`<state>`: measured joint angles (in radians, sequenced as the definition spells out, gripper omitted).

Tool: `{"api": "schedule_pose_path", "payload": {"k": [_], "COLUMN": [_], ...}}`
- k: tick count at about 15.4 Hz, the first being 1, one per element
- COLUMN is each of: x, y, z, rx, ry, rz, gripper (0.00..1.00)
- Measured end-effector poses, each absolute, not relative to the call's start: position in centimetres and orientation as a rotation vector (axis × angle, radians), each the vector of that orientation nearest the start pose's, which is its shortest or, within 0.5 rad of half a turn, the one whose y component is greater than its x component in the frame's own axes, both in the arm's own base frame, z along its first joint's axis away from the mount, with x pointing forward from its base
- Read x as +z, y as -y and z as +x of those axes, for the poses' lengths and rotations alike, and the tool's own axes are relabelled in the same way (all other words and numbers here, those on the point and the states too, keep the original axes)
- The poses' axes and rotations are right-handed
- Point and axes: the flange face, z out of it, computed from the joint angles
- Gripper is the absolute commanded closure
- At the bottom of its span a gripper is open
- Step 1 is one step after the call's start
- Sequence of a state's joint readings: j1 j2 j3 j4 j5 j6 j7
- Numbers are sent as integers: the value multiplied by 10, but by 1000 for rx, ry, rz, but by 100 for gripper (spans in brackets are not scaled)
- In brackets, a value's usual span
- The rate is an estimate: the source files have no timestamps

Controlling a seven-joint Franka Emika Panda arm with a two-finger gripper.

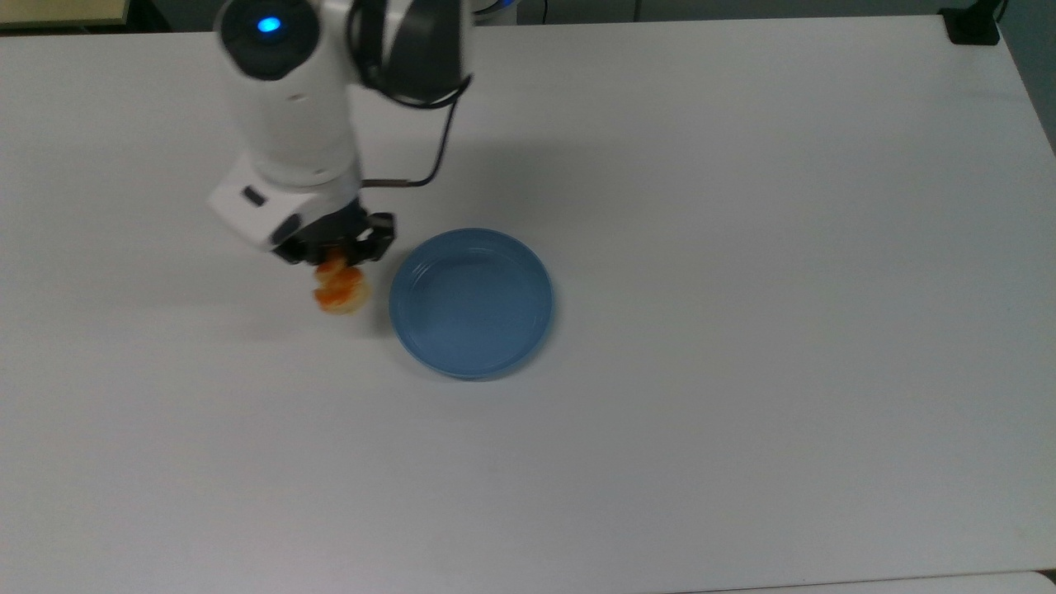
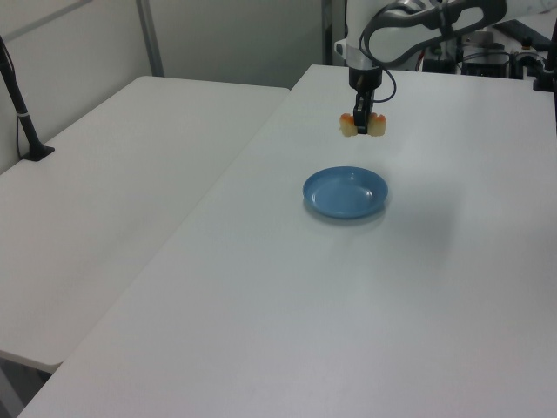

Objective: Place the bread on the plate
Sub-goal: 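Lift the bread roll and carry it over the blue plate, then lower the bread roll onto the plate and open the gripper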

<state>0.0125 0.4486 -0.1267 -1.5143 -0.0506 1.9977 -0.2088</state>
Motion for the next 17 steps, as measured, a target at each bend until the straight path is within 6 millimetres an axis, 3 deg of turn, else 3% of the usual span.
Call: {"api": "schedule_pose_path", "payload": {"k": [3,6,9,14,15,16,17], "x": [414,395,375,334,329,324,320], "y": [-2,-45,-63,-67,-67,-67,-67], "z": [672,664,667,680,682,683,683], "rx": [-8,32,-4,-70,-79,-85,-83], "ry": [211,157,72,58,59,60,62], "rz": [-3230,-3232,-3237,-3239,-3239,-3240,-3240], "gripper": [76,76,73,61,54,34,0]}}
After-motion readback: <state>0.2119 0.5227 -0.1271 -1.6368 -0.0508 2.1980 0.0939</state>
